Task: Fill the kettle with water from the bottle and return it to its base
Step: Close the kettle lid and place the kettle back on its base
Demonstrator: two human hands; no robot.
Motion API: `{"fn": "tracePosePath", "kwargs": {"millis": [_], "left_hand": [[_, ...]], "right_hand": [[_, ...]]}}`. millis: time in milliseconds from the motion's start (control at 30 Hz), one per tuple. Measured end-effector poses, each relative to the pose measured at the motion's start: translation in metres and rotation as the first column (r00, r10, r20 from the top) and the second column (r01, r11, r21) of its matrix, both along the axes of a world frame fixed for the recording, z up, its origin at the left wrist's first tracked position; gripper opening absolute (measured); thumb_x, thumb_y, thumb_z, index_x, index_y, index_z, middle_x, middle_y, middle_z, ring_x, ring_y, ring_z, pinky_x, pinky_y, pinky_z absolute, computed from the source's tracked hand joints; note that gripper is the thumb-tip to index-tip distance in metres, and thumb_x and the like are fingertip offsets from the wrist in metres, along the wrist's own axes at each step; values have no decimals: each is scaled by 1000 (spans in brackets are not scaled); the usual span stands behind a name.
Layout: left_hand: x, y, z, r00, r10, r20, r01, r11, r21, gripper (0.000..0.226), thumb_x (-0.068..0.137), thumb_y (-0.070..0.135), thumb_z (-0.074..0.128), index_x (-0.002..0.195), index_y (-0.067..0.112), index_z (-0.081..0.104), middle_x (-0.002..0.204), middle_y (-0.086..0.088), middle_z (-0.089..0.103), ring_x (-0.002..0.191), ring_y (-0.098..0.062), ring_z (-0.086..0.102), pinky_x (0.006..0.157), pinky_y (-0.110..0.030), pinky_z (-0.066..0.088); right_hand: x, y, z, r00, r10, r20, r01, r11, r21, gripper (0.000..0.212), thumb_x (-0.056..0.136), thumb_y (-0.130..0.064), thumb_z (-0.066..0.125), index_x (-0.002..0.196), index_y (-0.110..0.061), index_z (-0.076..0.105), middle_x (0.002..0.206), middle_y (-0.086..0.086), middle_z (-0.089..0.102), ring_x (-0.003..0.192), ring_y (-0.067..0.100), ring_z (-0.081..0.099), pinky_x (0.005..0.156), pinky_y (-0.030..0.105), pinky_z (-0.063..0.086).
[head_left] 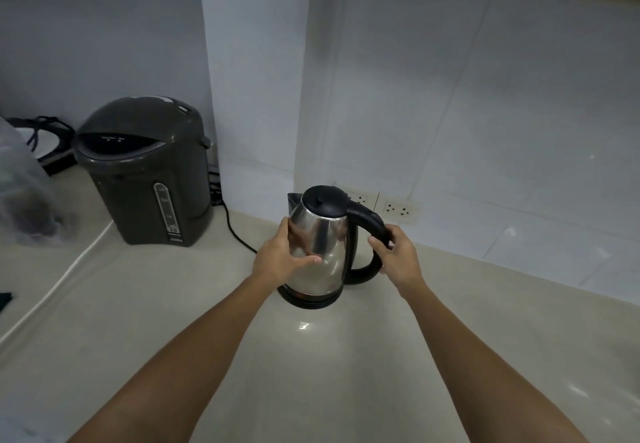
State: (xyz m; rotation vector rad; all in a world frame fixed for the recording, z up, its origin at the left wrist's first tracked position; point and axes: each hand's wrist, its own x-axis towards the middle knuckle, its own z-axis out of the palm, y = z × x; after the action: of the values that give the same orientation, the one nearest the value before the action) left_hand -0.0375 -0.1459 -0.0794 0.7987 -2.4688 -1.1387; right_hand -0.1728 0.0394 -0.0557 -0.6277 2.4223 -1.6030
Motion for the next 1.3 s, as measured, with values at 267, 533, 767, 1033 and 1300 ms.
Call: {"fn": "tracePosePath", "kwargs": {"millis": [267, 533, 767, 1033, 1300], "left_hand": [[-1, -3, -2, 996, -82, -46, 87, 990, 114, 86, 71, 29, 85, 138, 18, 32, 131, -3, 57, 123, -21, 55, 104, -36, 45], [-1, 0, -6, 995, -78, -68, 87, 985, 146, 94, 74, 26, 84, 146, 20, 24, 136, -4, 55, 126, -22, 53, 106, -37, 43], [-2, -4, -10, 993, -87, -81, 98, 985, 144, 91, 72, 27, 85, 142, 21, 27, 135, -3, 55, 126, -22, 53, 107, -39, 43], [-1, -6, -15, 994, -83, -77, 91, 989, 116, 94, 70, 32, 85, 143, 21, 26, 134, -3, 56, 124, -22, 54, 107, -42, 45], [7, 8, -7, 998, -32, -46, 27, 994, -102, 113, 78, 42, 76, 155, 19, -2, 164, -5, 6, 151, -24, 10, 119, -44, 24]], "right_hand": [[10, 2, -5, 994, -35, -103, 42, 997, 62, 42, 90, -21, 65, 128, -25, 49, 99, -2, 63, 93, 22, 62, 83, 29, 46], [28, -7, -9, 933, -147, -328, 183, 980, 83, 46, 91, -13, 56, 129, -34, 40, 117, -4, 63, 100, 22, 62, 82, 39, 52], [32, -14, -12, 912, -203, -356, 246, 966, 80, 43, 93, -8, 54, 129, -29, 43, 115, -2, 62, 98, 23, 61, 79, 36, 49], [32, -10, -6, 912, -78, -403, 163, 970, 180, 50, 94, -2, 48, 136, -28, 42, 121, 5, 56, 99, 26, 58, 83, 32, 43], [27, 5, 9, 949, 75, -306, 13, 961, 277, 59, 92, -13, 54, 142, -34, 31, 131, 4, 51, 115, 26, 55, 87, 31, 41]]}}
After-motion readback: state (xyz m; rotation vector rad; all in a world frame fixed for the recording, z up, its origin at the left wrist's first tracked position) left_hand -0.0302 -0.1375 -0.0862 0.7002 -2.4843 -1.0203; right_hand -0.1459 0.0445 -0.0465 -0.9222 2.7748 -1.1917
